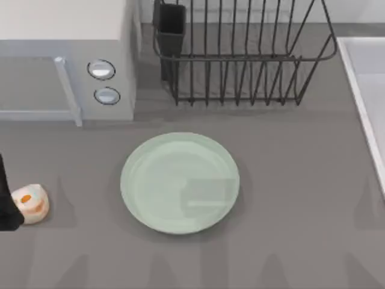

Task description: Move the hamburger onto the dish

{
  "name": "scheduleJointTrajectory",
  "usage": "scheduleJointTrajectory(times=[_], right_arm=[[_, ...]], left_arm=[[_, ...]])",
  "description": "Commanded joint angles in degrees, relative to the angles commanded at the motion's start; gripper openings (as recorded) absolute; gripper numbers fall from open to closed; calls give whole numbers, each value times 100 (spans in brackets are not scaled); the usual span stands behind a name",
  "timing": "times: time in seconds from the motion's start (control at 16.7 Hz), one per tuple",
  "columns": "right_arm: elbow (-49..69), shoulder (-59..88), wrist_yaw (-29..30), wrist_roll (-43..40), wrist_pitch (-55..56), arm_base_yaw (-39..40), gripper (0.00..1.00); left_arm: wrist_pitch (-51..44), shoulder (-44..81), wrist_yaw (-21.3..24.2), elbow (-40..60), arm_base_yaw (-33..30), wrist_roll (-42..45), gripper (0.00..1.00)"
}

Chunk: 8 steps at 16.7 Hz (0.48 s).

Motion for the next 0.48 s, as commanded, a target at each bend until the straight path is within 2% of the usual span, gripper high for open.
scheduleJointTrajectory(times=[0.24,0.48], right_arm=[[0,0,0,0,0,0,100],[0,0,0,0,0,0,100]], left_arm=[[-128,180,-5,162,-2,168,100],[-813,1274,-3,1025,-40,1059,100]])
